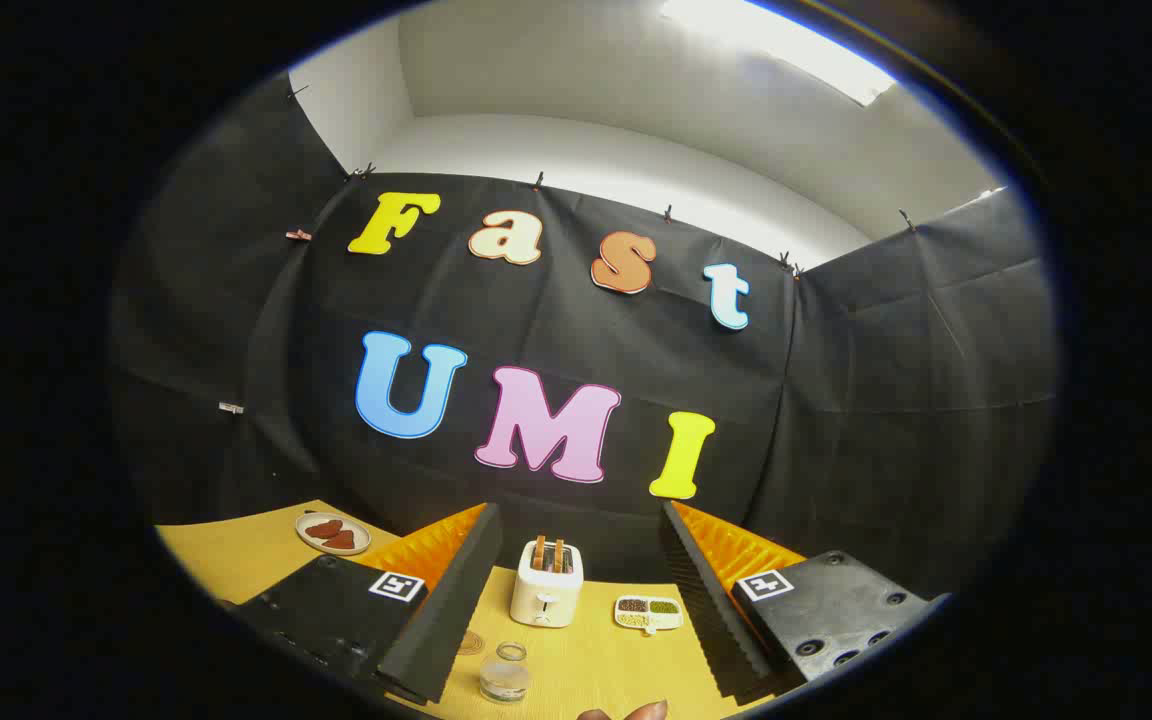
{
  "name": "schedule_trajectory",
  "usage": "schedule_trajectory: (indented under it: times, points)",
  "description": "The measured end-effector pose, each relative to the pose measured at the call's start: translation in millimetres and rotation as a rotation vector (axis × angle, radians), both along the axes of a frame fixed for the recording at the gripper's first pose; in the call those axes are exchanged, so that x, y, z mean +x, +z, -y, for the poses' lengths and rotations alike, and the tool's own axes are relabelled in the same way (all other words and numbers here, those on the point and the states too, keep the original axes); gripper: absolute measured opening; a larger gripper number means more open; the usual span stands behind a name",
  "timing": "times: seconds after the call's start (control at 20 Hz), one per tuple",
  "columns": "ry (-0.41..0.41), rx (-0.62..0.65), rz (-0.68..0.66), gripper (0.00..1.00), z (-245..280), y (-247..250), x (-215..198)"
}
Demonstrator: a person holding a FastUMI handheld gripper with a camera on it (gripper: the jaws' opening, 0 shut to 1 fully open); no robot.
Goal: Take the bottle from table, then pour the juice into the cup, finally place the bottle on the coaster
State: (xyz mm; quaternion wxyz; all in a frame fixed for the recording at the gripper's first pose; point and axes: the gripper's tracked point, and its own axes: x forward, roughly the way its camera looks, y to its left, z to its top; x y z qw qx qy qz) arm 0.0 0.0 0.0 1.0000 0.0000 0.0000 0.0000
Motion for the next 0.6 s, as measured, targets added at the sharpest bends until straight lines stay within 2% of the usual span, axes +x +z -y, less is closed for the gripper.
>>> schedule_trajectory:
  times: [0.6]
  points:
    - [0.009,0.002,-0.022,0.97,-10,-9,-5]
